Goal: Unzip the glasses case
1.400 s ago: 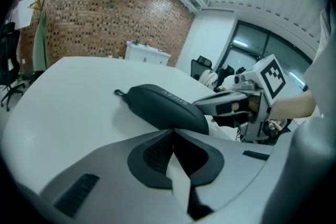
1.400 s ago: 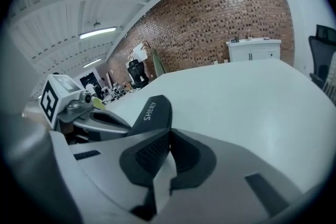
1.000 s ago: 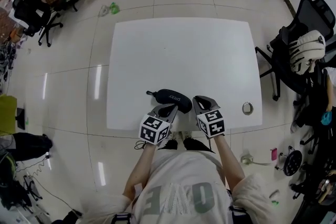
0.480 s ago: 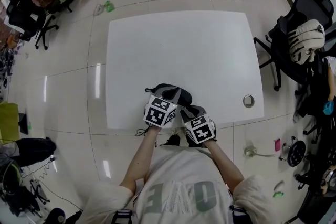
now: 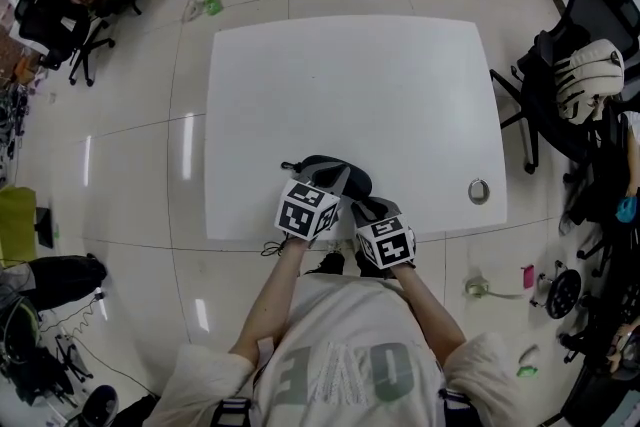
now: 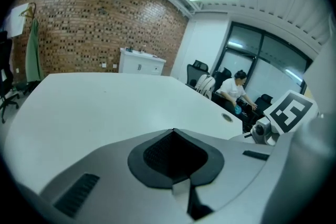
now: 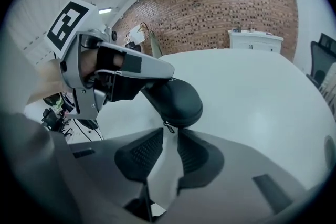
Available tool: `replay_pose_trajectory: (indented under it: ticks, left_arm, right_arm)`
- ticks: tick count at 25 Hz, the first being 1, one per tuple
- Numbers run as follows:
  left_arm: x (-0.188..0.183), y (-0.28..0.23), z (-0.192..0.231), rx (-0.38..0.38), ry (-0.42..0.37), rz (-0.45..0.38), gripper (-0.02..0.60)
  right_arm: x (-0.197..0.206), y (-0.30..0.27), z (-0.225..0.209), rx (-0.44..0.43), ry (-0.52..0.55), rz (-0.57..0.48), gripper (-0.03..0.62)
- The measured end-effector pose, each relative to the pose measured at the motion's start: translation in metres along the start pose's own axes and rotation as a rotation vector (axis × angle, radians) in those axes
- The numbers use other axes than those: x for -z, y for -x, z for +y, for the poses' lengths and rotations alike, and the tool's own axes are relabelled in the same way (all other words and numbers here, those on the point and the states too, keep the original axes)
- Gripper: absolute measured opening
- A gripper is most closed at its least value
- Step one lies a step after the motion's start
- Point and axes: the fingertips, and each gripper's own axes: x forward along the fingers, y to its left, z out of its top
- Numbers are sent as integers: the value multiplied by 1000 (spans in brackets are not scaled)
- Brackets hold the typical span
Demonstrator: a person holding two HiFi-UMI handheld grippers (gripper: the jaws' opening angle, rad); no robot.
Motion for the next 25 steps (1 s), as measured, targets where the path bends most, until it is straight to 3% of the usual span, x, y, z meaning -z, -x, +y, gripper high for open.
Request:
replay_pose_trajectory:
  ticks: [7, 16, 25]
  left_arm:
    - [0, 0, -2, -9, -3, -8, 3]
    - [1, -1, 0, -39, -41, -19, 3]
    - [-1, -3, -2, -51, -45, -22, 3]
  right_arm:
    - [1, -2, 5, -16, 12, 3, 2]
    - [5, 14, -7, 37, 87, 5, 0]
    - [2, 20, -1, -14, 194, -44, 0]
